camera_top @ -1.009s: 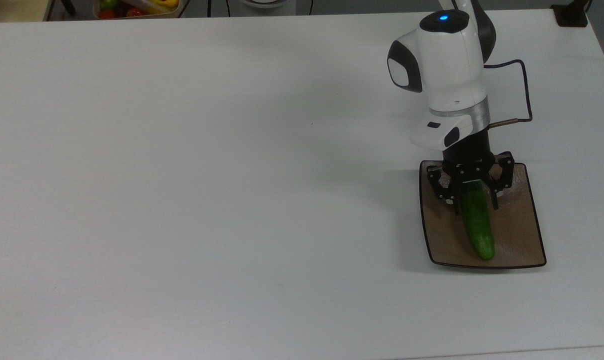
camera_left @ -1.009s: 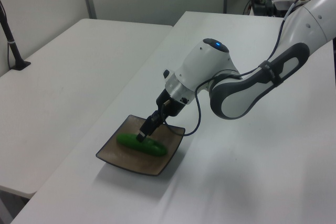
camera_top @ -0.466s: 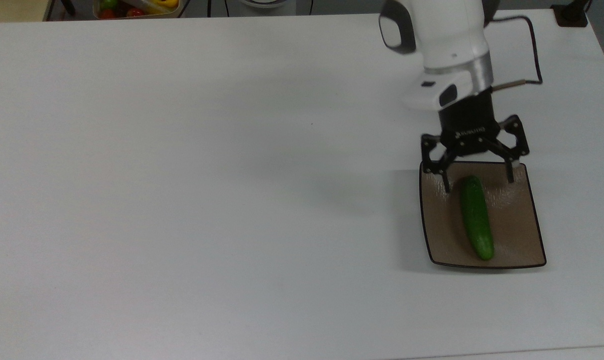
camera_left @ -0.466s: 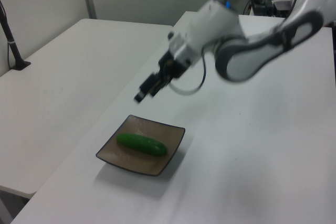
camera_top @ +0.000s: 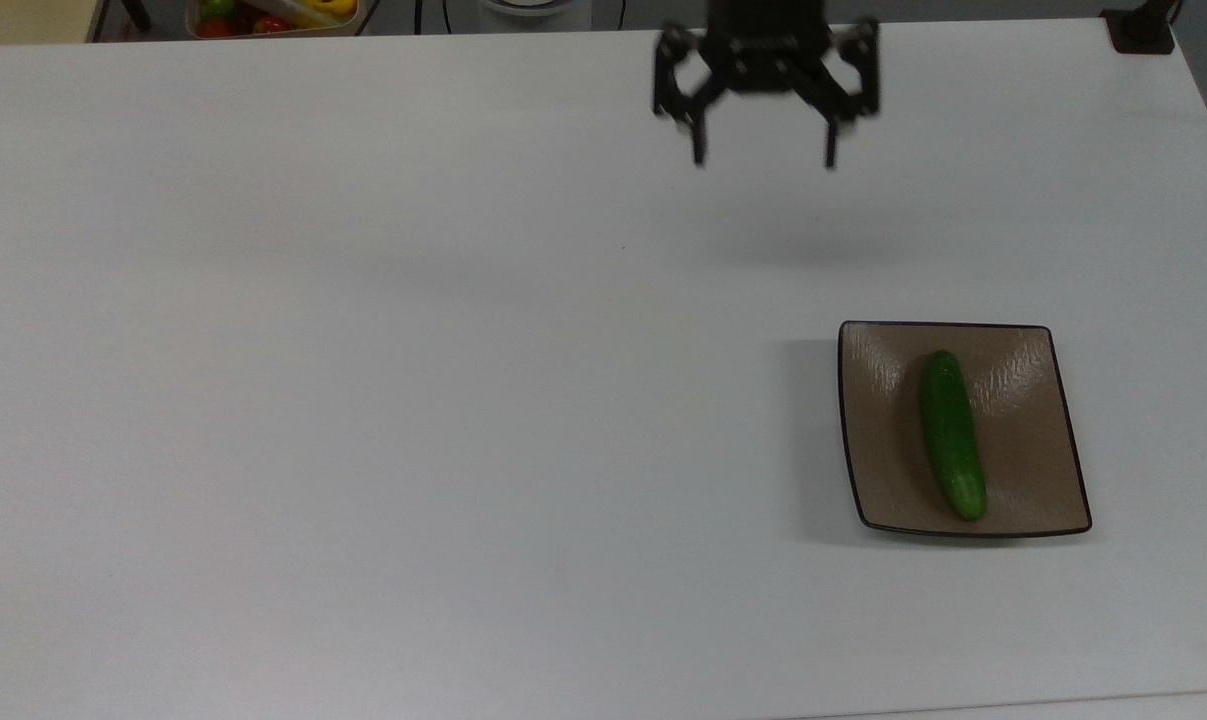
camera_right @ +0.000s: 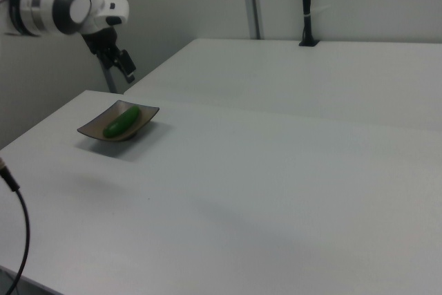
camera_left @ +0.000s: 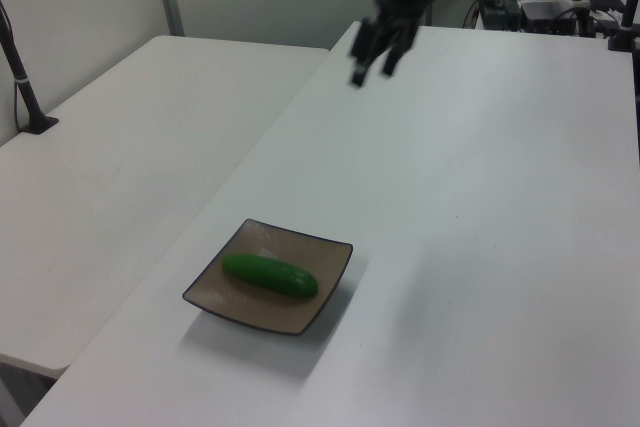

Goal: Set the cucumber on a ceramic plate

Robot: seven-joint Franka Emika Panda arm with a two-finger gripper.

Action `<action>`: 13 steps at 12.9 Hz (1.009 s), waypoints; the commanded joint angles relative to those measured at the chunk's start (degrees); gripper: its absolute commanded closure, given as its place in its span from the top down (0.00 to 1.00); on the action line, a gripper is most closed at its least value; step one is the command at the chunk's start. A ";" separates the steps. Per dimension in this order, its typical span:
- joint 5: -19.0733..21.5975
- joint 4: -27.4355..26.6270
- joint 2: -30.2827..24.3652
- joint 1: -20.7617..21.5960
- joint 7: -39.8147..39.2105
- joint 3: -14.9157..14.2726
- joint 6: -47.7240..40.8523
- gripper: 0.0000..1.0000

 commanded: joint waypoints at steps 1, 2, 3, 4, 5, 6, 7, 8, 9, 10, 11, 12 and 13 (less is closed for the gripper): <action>-1.56 -5.53 -10.85 -4.86 0.69 0.41 -16.62 1.00; -1.47 -6.32 -12.88 -6.27 0.60 0.41 -20.06 1.00; -1.30 -7.63 -14.99 -8.11 0.25 0.49 -22.27 1.00; -0.86 -9.65 -16.92 -10.39 -1.84 1.71 -22.82 1.00; -0.77 -11.32 -18.16 -12.94 -5.34 3.12 -22.82 1.00; -0.86 -11.86 -18.08 -14.18 -9.46 3.65 -22.73 1.00; -0.86 -11.78 -17.39 -14.63 -13.51 3.57 -22.12 1.00; -0.86 -11.43 -15.99 -15.94 -18.86 3.57 -21.77 1.00; -0.86 -11.08 -15.54 -16.13 -24.04 3.48 -21.16 1.00; -0.86 -11.07 -15.36 -16.22 -28.45 2.96 -18.80 1.00; -1.38 -11.07 -14.75 -16.22 -32.23 2.69 -17.82 1.00; -1.47 -11.07 -14.66 -16.22 -35.58 2.00 -17.72 1.00; -1.39 -10.98 -14.74 -15.96 -37.35 0.25 -17.72 1.00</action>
